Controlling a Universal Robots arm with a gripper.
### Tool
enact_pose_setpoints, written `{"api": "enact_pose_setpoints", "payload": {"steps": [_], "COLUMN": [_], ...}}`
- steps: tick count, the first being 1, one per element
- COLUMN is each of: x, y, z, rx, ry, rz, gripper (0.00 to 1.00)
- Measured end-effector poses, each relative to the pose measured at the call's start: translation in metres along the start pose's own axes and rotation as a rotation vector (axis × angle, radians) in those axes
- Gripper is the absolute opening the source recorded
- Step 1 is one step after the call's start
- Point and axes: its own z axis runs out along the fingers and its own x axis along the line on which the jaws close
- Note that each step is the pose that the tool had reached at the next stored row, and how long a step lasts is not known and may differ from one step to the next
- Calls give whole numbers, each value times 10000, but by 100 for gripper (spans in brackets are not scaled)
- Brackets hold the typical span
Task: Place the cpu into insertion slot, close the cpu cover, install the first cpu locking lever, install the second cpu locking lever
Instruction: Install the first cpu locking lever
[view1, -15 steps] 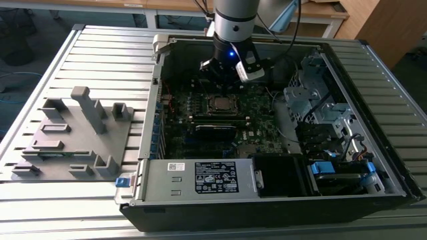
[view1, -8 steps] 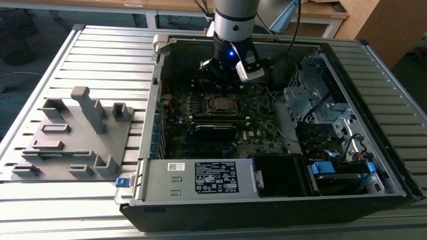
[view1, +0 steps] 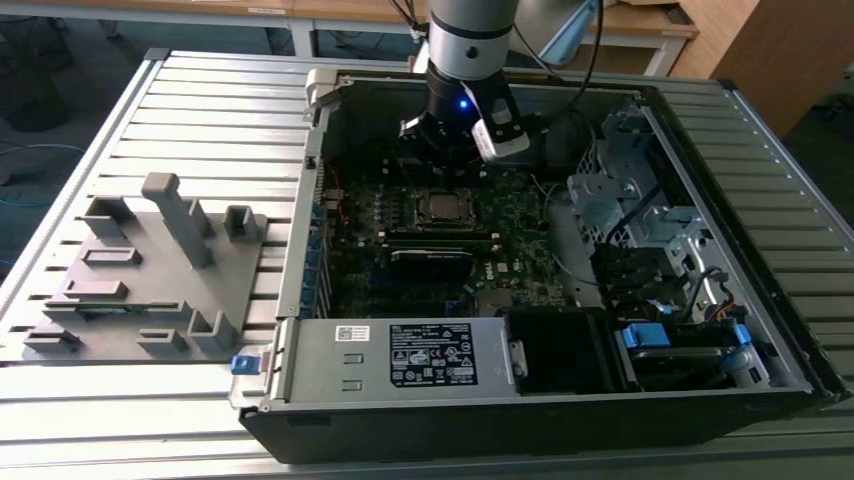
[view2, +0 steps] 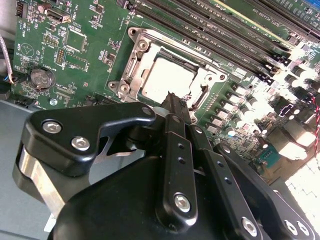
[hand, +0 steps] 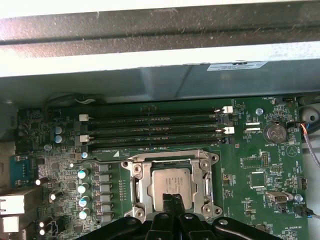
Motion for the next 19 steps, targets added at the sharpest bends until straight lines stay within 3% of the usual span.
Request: {"api": "enact_pose_setpoints", "payload": {"steps": [9, 19], "x": [14, 200], "y": [-2, -29], "z": [-1, 2], "rx": [1, -12], "ry": [-4, -150], "rz": [0, -6], "gripper": [11, 11]}}
